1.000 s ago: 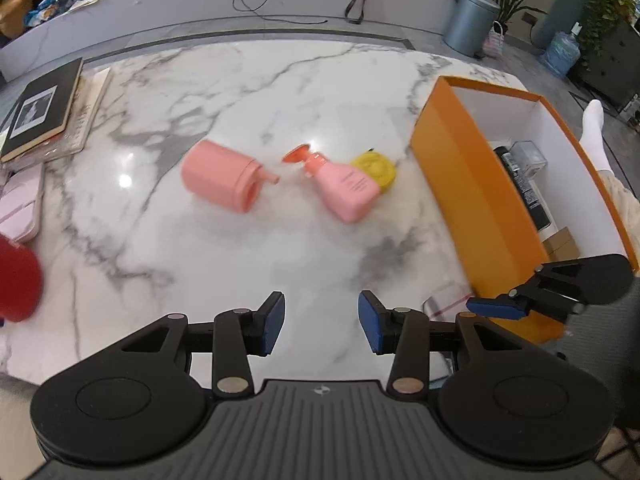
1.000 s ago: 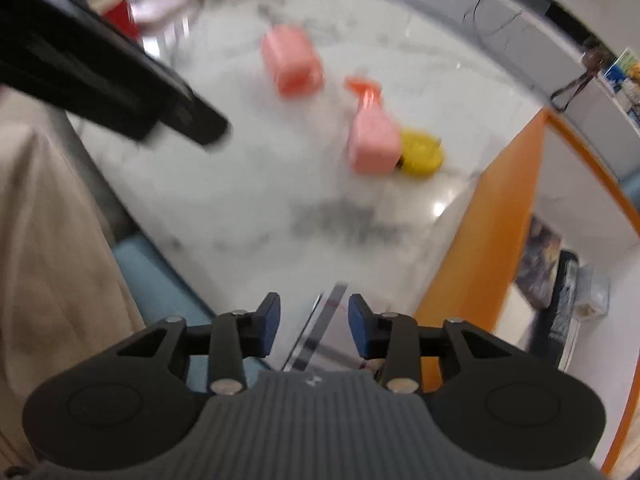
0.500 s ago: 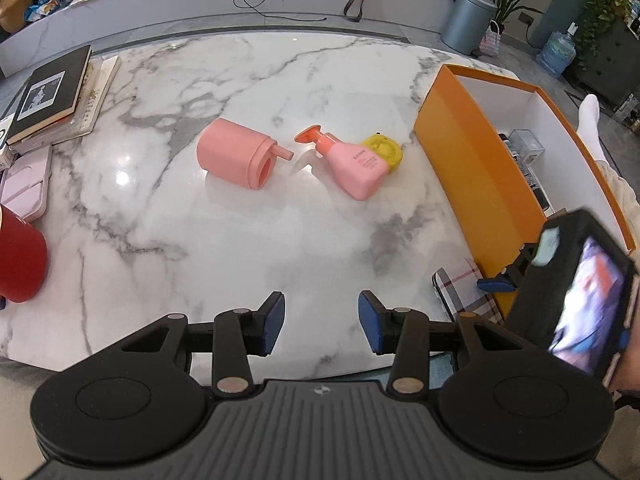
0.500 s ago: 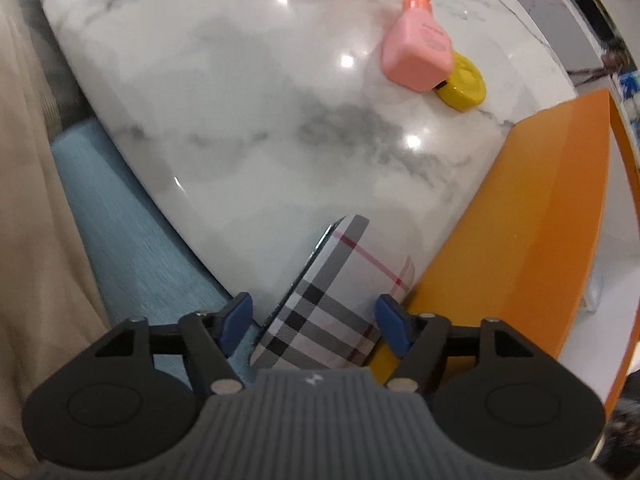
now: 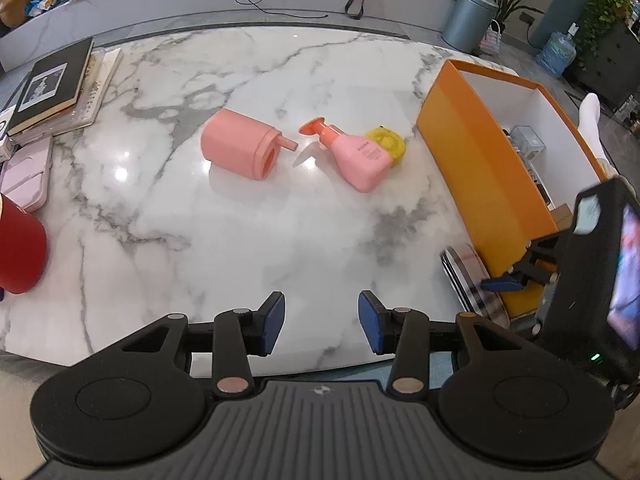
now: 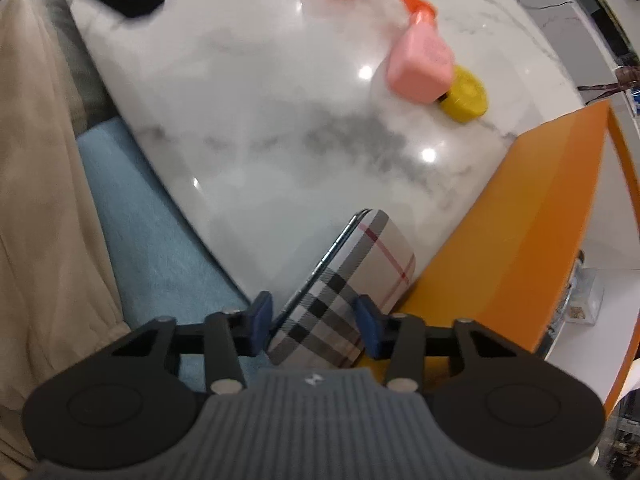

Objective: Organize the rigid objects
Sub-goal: 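Pass the plaid case from the right tool into the left tool's fingers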

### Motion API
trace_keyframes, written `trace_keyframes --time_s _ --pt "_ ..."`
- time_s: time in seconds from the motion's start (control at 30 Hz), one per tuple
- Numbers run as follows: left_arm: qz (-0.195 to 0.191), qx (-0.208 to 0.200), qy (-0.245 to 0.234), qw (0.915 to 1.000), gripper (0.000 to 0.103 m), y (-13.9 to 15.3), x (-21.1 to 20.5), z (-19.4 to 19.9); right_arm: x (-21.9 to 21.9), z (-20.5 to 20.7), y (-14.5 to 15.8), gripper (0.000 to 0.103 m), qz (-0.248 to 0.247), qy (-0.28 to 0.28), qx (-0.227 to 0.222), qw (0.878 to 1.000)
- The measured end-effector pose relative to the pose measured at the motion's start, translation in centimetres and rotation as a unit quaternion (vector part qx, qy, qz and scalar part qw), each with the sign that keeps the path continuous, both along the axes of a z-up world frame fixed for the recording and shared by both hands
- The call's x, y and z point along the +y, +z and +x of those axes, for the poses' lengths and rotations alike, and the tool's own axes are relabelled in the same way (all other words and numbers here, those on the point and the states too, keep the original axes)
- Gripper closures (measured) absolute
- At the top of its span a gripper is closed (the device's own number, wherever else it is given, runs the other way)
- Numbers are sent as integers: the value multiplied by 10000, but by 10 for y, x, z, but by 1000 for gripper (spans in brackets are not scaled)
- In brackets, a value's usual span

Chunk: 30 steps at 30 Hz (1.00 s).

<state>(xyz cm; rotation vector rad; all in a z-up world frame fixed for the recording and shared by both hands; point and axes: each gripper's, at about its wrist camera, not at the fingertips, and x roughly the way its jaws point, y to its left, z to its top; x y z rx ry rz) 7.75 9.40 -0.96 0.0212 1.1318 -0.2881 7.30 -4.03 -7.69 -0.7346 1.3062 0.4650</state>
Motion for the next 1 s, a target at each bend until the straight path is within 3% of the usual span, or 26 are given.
trace_keyframes --time_s 0.07,0.13,0.17,0.23,0.37,0.43,0.47,0.5,0.53,0.67,0.8,1.0 --pt "-46 26 12 10000 52 -2 -1 1 0 4 10 75 239 -91 -144 9996" --pt "-78 63 67 9999 52 -4 0 3 0 9 18 89 582 -208 -167 9979" --pt "-88 98 110 9999 52 -5 1 5 2 12 22 103 824 -256 -133 9962" --pt "-111 150 188 9996 52 -6 4 8 7 18 26 103 1205 -419 -49 9918" --pt "-102 208 321 9992 53 -8 9 12 20 28 29 103 1457 -476 -115 9881" --pt "-134 248 334 9990 53 -9 9 13 19 34 30 99 1356 -563 -164 9890" --pt "-152 275 331 9990 53 -10 9 14 17 38 27 84 1200 -594 -170 9909" --pt "-159 299 327 9989 53 -11 8 15 15 41 24 60 1059 -617 -145 9924" --pt "-163 327 326 9988 53 -13 7 16 12 42 21 53 943 -659 -134 9933" --pt "-166 402 280 9987 53 -18 3 19 1 49 4 49 735 -912 103 9931" --pt "-117 414 269 9987 52 -20 1 20 -4 57 -8 37 784 -1331 289 9876" --pt "-22 466 221 9987 52 -20 3 21 -6 64 -8 41 1048 -1624 281 9807"
